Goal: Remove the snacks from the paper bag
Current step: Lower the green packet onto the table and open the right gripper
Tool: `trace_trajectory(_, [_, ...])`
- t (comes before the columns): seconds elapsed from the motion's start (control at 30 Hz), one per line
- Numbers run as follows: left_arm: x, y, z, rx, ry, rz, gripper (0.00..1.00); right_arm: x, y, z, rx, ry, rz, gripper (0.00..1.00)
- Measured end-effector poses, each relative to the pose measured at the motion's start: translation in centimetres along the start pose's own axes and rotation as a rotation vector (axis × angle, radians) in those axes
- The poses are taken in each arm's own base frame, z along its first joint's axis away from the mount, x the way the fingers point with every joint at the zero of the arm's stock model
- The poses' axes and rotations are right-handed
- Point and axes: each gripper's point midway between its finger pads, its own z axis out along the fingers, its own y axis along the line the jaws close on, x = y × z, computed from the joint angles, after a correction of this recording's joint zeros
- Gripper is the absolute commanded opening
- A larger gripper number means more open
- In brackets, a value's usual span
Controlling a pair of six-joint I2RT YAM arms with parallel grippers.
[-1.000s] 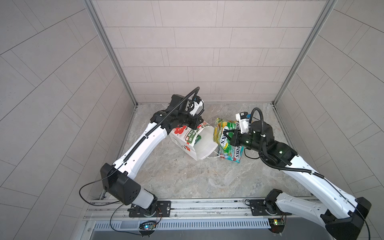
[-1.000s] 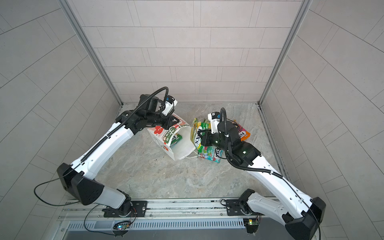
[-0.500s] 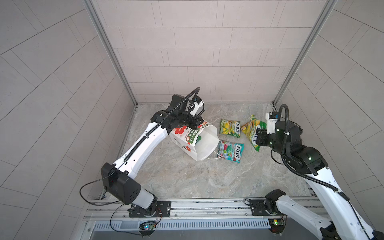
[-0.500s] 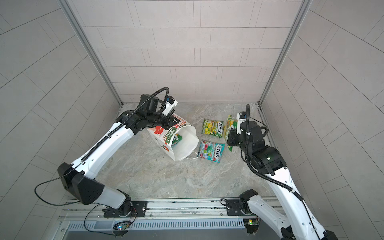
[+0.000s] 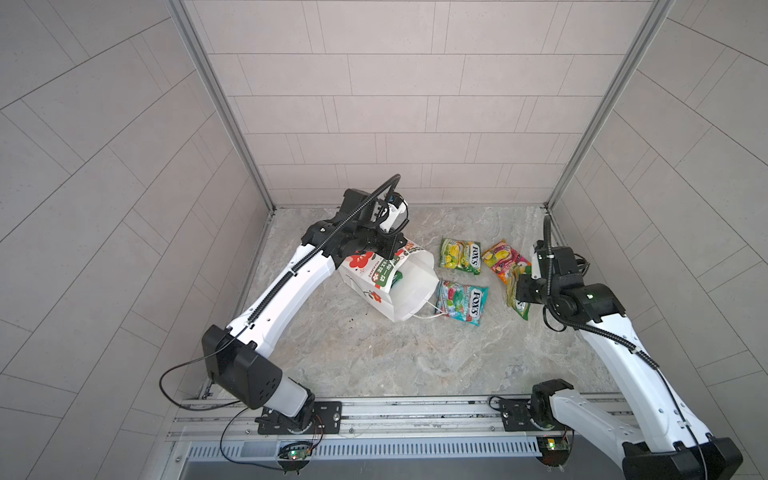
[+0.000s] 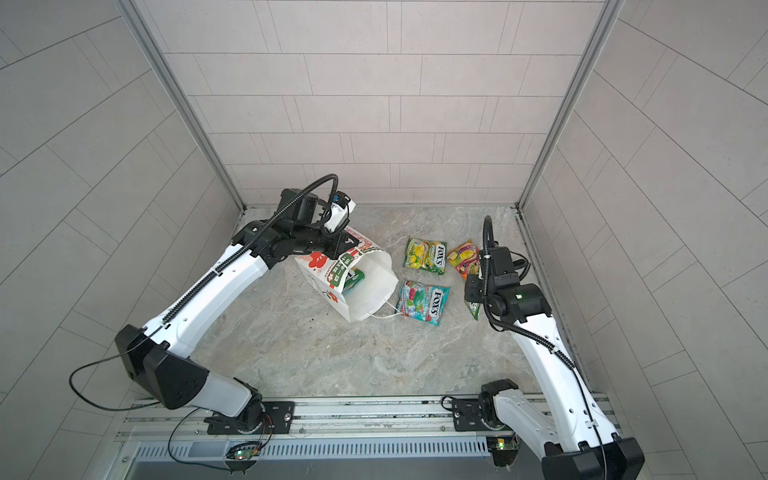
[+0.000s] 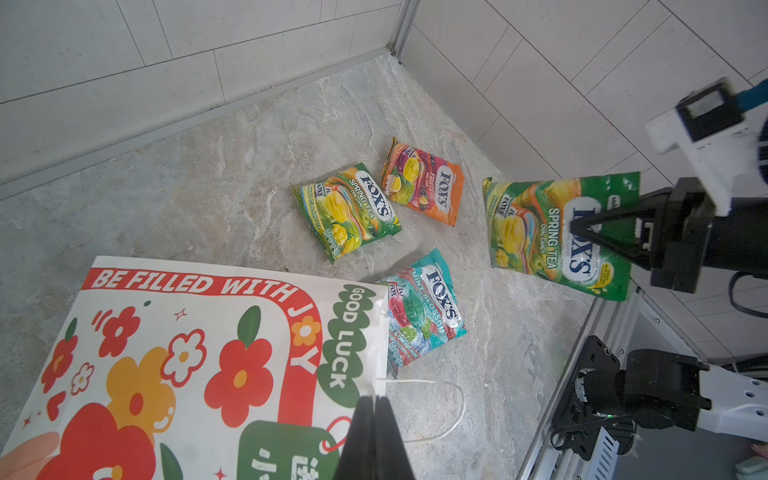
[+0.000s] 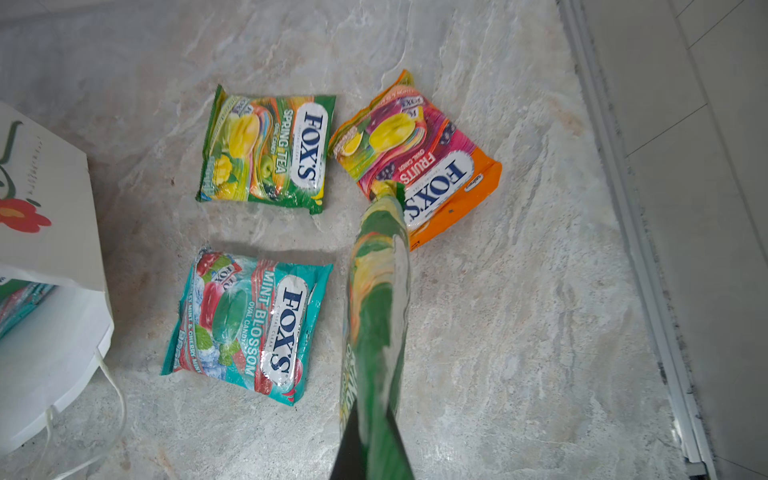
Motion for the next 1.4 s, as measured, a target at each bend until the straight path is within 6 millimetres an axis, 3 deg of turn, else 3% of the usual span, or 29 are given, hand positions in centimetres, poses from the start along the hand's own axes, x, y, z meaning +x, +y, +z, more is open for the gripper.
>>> trace_trajectory(0.47, [0.0, 0.0, 0.0, 0.0, 0.0, 0.0, 0.0, 3.0, 1.7, 4.9, -0.166, 0.132, 0.098, 0.0])
trace_trajectory(0.63, [0.0, 0.0, 0.0, 0.0, 0.0, 0.0, 0.0, 2.8, 1.5, 5.6, -0.173, 0.131, 0.115, 0.0])
trace_trajectory(0.83, [0.0, 0.0, 0.0, 0.0, 0.0, 0.0, 0.0, 3.2, -0.2, 6.1, -0.079, 0.127, 0.085, 0.0])
trace_trajectory(0.97, [0.0, 0.0, 0.0, 0.001, 0.0, 0.0, 0.0, 3.3, -1.2, 6.4, -0.023, 0.124, 0.07, 0.11])
trace_trajectory(1.13, [0.0, -0.1, 0.1, 0.001, 0.002, 0.001, 0.0, 3.6, -2.7, 7.1, 0.066, 0.135, 0.059, 0.32])
trace_trajectory(1.4, [0.1, -0.2, 0.1, 0.005, 0.003, 0.003, 0.0, 3.1, -4.7, 6.7, 0.178, 0.093, 0.064, 0.42])
